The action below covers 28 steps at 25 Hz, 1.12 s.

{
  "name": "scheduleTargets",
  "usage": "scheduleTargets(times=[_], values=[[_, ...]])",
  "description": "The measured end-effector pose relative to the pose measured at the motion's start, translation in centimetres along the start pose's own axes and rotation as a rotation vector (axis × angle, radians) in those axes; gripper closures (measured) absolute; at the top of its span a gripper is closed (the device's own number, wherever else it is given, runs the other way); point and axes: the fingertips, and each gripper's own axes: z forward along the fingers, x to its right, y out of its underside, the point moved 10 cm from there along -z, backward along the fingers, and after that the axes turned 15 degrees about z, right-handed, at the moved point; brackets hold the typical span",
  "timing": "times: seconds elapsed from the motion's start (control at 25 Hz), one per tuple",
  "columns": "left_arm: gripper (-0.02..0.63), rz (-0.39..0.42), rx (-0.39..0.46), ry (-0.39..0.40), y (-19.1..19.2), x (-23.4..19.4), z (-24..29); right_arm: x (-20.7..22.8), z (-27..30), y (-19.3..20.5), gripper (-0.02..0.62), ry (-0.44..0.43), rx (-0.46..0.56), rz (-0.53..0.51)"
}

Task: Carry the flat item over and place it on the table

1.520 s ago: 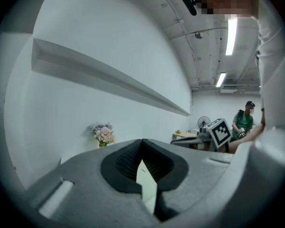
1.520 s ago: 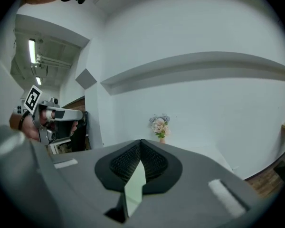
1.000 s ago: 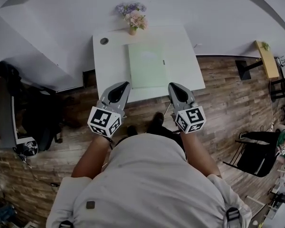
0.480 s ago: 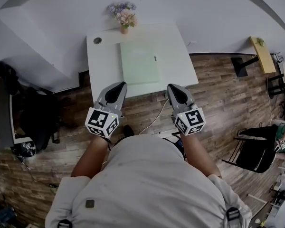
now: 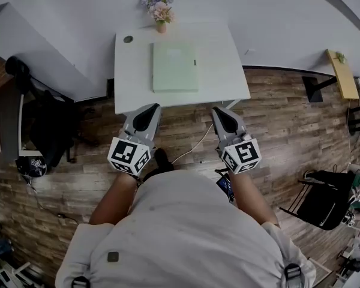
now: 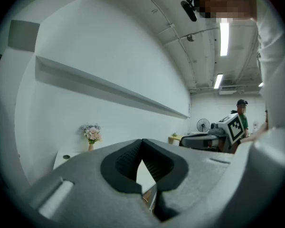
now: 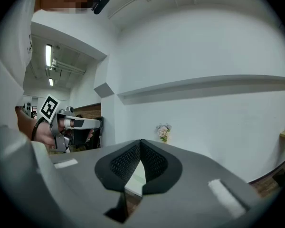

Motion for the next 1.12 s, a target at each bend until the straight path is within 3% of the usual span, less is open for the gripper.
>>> scheduleTargets(times=[0.32, 0.56, 0.84, 1.12], values=[[0.606, 0.004, -0.007, -0.071, -1.2, 9.4, -4.2, -0.4, -8.6, 2.4, 0.586, -0.089, 0.012, 0.03], [0.606, 0.014, -0.026, -0.107, -1.6, 14.2, -7.6, -1.6, -13.4, 3.7, 0.586, -0.12, 0.008, 0.038], [0.606, 0.053, 0.0, -0.118, -2.3, 15.1, -11.5, -5.4, -15.7, 3.9, 0.586, -0.121, 0.051, 0.017], [0.606, 0.06, 0.031, -0.072, -3.0, 13.1, -16.6, -12.4, -15.8, 4.1, 0.586, -0.1, 0.082, -0.002]])
